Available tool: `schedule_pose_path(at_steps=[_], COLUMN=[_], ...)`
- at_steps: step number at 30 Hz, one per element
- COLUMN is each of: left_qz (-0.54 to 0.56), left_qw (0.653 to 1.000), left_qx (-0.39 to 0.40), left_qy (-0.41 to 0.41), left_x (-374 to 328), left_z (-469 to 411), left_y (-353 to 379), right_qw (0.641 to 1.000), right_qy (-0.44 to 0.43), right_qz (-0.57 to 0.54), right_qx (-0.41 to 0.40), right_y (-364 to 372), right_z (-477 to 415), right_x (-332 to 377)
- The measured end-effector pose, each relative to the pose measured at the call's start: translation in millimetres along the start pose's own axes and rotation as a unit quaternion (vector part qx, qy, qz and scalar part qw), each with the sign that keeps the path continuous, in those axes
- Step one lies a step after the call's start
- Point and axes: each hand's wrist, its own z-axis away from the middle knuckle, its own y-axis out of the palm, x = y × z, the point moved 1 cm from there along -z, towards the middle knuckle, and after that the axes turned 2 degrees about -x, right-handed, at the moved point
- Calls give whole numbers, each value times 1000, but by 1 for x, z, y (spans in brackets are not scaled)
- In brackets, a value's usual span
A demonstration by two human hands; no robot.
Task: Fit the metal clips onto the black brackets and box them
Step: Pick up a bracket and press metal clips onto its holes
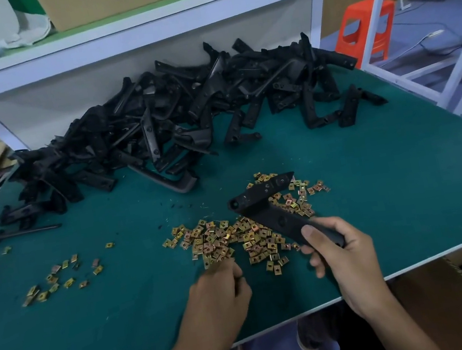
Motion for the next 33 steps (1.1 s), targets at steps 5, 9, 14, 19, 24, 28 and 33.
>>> schedule_pose_path(at_steps=[5, 9, 14, 19, 24, 28, 33], left_qz=[98, 306, 462, 467, 467, 463, 439], left_qw=[994, 943, 879, 880, 882, 883, 897], left_qx=[-48, -113, -104, -86, -62, -57, -42], left_qy=[-22, -69, -51, -32, -28, -39, -29], left_x=[6, 2, -14, -10, -7, -7, -8], left_z=[-11, -37, -50, -52, -51, -53, -52], left_y=[-14, -47, -65, -65, -68, -68, -69], right_qw=[1000, 999, 999, 999, 998, 998, 998], right_qy=[3, 7, 13, 12, 13, 16, 22], right_qz=[8, 24, 31, 37, 44, 47, 52], right_qx=[5, 21, 22, 32, 32, 38, 42], right_y=[0, -2, -2, -2, -1, -1, 0], right_z=[-1, 0, 1, 2, 1, 1, 2], right_x=[-1, 0, 0, 1, 1, 2, 3])
